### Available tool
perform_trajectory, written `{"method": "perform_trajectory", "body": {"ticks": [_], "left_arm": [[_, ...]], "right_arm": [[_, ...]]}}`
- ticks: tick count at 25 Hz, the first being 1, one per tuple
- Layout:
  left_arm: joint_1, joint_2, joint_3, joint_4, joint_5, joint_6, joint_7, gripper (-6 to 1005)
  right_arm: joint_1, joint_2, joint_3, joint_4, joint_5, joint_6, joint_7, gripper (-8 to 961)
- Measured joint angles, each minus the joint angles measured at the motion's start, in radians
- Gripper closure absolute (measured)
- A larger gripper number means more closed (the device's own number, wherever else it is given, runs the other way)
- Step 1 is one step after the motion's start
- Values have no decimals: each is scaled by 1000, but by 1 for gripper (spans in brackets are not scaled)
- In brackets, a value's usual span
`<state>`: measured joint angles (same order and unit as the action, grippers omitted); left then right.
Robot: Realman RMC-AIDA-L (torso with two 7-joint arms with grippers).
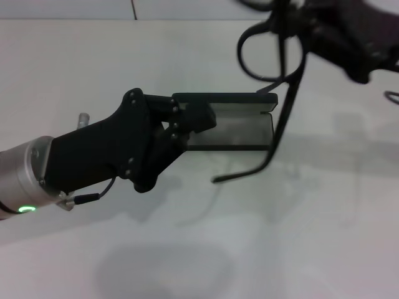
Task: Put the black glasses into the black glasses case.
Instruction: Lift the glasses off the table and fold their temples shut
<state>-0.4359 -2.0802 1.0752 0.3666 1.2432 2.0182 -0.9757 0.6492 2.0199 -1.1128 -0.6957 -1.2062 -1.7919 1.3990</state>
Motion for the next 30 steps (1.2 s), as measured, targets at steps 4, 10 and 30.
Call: {"method": "perform_trajectory", "body": {"ticks": [4, 10, 30], "left_arm": [[-8, -6, 8, -7, 8, -2, 12, 980], [-46, -11, 116, -9, 17, -2, 13, 980], [-61, -21, 230, -24, -244, 12, -68, 979]], "right_arm": [[-9, 2, -2, 0, 79, -54, -13, 886], [23, 8, -32, 56, 130, -14, -112, 886], [119, 8, -241, 204, 130, 203, -281, 885]]}}
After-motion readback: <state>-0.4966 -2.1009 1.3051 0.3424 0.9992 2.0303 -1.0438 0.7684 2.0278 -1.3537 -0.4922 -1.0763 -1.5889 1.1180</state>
